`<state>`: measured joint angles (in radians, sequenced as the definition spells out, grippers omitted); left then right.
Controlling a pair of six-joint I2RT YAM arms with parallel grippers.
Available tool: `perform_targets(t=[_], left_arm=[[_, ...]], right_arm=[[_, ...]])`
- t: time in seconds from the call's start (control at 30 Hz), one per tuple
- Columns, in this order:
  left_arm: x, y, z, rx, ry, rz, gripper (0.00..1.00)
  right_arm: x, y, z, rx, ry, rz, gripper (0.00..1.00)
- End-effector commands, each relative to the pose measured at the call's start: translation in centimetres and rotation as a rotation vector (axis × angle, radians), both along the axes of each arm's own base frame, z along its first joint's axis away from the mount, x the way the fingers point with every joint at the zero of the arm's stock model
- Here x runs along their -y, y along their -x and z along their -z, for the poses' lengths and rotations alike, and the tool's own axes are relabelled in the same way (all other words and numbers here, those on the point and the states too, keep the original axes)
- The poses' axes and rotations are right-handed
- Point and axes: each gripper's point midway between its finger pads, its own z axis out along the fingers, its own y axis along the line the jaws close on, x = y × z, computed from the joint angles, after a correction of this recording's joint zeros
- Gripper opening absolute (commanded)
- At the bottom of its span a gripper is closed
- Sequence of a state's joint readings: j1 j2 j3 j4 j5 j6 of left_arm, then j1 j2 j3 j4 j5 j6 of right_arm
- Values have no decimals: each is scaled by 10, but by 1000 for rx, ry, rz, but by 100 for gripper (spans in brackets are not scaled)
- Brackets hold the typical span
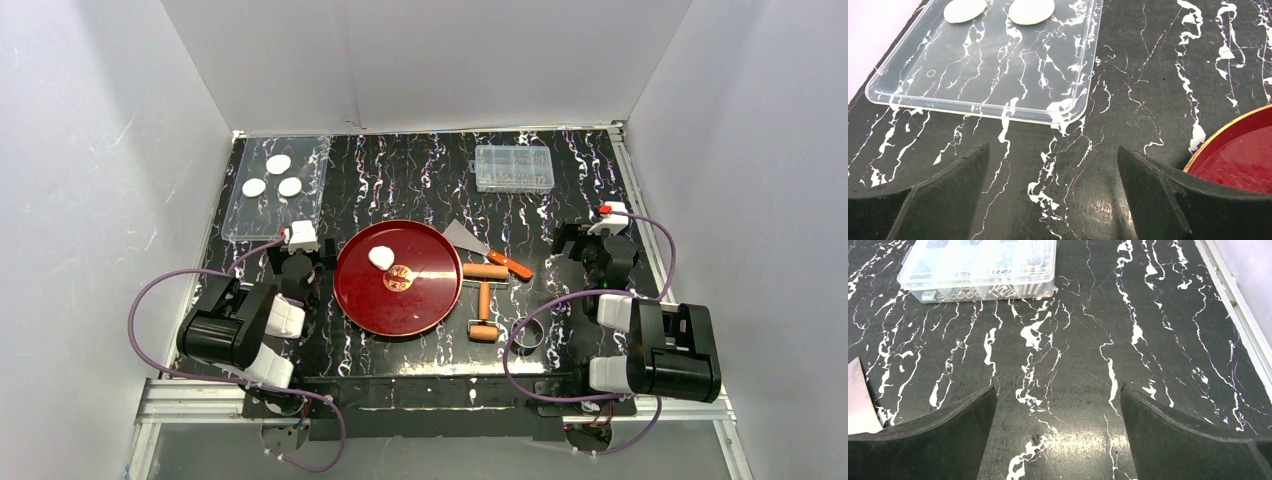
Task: Roll out the dumpling wrappers from the dough
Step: Pick up the rolling pin from the center of the board.
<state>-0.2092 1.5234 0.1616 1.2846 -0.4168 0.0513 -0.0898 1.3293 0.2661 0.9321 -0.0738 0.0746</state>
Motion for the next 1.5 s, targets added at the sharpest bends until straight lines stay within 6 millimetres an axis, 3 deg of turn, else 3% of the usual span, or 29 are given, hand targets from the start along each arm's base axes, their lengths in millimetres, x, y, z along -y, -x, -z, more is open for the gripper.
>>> perform_targets(t=[0.0,0.1,0.13,0.2,0.3,0.43,0.5,0.63,0.8,0.97,1.1,1.23,1.47], left_arm=[[-6,-4,-10,38,-8,-28,100],[-8,-4,-13,49,-5,-37,100],[-10,-1,-21,88,-4,-42,99],[-5,7,-46,157,-26,-7,100],[17,6,-88,103,-70,148,99],[54,9,-131,-117,-118,335,100],[66,6,-154,-160,-141,353,99],[93,10,-167,-294,-103,414,99],[152,40,-171,-386,8,672,99],[181,60,-177,-323,38,823,99],[192,72,-181,-276,54,897,100],[201,83,-184,-269,77,953,99],[202,86,-182,-271,77,961,99]], right_arm=[[7,-8,-18,45,-1,38,100],[37,-12,-38,-48,-37,233,100],[47,-11,-51,-51,-52,303,100],[50,-10,-84,-46,-71,321,100],[16,-5,-123,-94,-124,148,100],[-43,22,-133,-280,-272,-78,96],[-69,36,-123,-371,-263,-92,96],[-131,79,-88,-583,-150,-160,90],[-159,122,-42,-843,-127,-141,78],[-199,144,-16,-924,-97,-229,73],[-211,151,10,-1002,2,-228,72],[-205,159,40,-1123,76,-177,69],[-206,158,62,-1152,114,-170,62]])
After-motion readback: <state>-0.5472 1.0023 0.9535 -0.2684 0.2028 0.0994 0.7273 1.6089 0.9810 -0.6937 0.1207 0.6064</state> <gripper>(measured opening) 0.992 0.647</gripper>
